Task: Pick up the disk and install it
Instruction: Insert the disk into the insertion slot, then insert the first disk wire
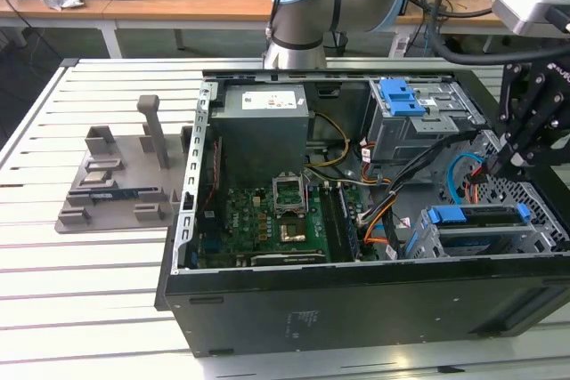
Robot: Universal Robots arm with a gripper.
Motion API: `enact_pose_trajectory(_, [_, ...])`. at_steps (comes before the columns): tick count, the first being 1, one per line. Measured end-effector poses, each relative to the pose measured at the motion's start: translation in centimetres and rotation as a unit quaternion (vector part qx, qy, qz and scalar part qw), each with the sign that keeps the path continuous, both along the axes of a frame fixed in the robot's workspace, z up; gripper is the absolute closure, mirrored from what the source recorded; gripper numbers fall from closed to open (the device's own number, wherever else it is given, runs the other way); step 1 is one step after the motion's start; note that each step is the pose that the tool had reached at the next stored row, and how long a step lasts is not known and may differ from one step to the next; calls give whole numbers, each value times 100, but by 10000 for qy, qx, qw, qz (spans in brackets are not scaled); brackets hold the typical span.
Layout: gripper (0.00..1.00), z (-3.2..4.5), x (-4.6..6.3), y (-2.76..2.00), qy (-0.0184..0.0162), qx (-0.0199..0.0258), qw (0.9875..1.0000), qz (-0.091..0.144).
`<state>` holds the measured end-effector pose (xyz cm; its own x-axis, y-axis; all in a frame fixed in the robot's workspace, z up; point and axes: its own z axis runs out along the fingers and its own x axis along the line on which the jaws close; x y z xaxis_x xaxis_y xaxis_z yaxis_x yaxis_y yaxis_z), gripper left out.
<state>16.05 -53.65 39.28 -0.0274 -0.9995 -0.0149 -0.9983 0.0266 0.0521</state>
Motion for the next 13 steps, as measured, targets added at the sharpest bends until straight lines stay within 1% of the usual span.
enact_pose_trajectory(4, [89, -4, 75, 3, 1, -1, 10000, 1])
enact_pose_trajectory(13, [89, -4, 86, 3, 1, -1, 10000, 0])
